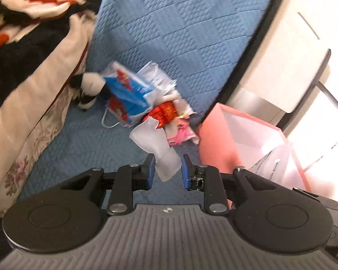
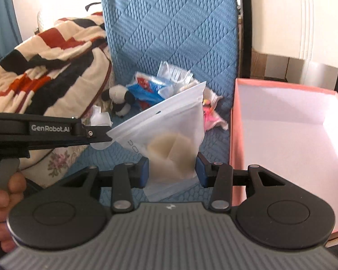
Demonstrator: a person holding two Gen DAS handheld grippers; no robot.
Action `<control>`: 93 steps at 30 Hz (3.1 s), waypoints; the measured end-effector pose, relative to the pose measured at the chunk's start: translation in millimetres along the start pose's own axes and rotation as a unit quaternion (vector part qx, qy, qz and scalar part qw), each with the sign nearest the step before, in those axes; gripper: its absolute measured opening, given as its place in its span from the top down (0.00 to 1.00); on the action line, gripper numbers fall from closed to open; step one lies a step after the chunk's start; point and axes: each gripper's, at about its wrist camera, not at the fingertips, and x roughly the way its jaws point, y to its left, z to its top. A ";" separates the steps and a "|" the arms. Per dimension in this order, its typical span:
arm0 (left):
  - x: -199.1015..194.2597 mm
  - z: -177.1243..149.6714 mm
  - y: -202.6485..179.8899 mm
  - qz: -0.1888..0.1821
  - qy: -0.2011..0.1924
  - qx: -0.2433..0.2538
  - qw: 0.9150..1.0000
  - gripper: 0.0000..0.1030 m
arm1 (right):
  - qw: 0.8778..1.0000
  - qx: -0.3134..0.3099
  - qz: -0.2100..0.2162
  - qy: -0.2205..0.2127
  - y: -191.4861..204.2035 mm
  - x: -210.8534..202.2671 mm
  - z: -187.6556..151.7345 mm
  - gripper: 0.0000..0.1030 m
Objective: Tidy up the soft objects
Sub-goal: 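Carry the zip bag with the right gripper over the pink box, then open the right gripper to drop the zip bag into the box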
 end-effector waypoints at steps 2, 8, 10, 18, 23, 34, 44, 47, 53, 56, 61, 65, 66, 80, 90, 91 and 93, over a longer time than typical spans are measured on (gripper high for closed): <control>-4.1 1.2 -12.3 -0.003 -0.001 0.003 1.000 0.72 | 1.000 0.002 -0.005 -0.004 -6.8 -7.6 3.9 0.56; -12.9 6.4 -45.8 -0.015 -0.006 0.010 1.000 0.72 | 1.000 0.013 -0.012 -0.016 -28.1 -28.1 16.1 0.56; -15.9 10.0 -56.4 -0.020 -0.014 0.009 1.000 0.72 | 1.000 0.012 -0.012 -0.022 -34.2 -34.0 20.9 0.56; -21.4 24.5 -107.1 -0.051 -0.022 0.024 0.998 0.72 | 0.998 0.019 -0.026 -0.047 -69.0 -62.8 43.3 0.56; -17.0 26.2 -135.1 -0.065 -0.024 0.027 0.997 0.72 | 0.998 0.026 -0.038 -0.052 -92.9 -76.1 52.6 0.56; 29.0 5.2 -177.4 -0.078 0.021 0.042 0.996 0.72 | 0.997 0.041 -0.069 -0.022 -144.9 -73.6 43.0 0.55; 67.7 -17.4 -195.9 -0.071 0.062 0.065 0.993 0.72 | 0.993 0.074 -0.089 0.027 -186.0 -43.8 16.3 0.55; 78.5 -23.3 -200.8 -0.069 0.076 0.072 0.992 0.72 | 0.992 0.078 -0.094 0.039 -195.4 -35.3 7.2 0.55; 97.1 -35.4 -208.0 -0.062 0.096 0.087 0.990 0.70 | 0.989 0.091 -0.096 0.070 -206.8 -21.5 -10.5 0.54; 102.8 -39.5 -209.3 -0.060 0.105 0.081 0.989 0.65 | 0.987 0.096 -0.098 0.080 -212.2 -17.4 -17.5 0.53; 104.6 -45.3 -218.5 -0.057 0.105 0.101 0.988 0.46 | 0.983 0.118 -0.109 0.089 -223.1 -15.0 -22.3 0.50; 93.1 -42.6 -223.3 -0.059 0.081 0.111 0.989 0.31 | 0.982 0.129 -0.102 0.090 -226.8 -17.9 -21.6 0.23; 89.2 -40.9 -223.7 -0.057 0.074 0.112 0.989 0.28 | 0.982 0.130 -0.106 0.085 -226.8 -20.4 -20.8 0.17; 3.7 -3.0 -216.5 -0.070 -0.010 0.133 0.989 0.11 | 0.985 0.105 -0.132 0.020 -198.2 -71.1 14.1 0.15; -61.1 17.8 -189.2 -0.079 -0.066 0.132 0.986 0.05 | 0.990 0.090 -0.107 -0.035 -153.7 -103.0 39.9 0.15; -65.6 18.4 -186.4 -0.075 -0.071 0.133 0.986 0.05 | 0.990 0.090 -0.104 -0.036 -149.5 -103.1 41.3 0.15; -72.7 20.1 -180.1 -0.070 -0.079 0.133 0.986 0.05 | 0.991 0.089 -0.096 -0.039 -140.9 -103.4 43.4 0.15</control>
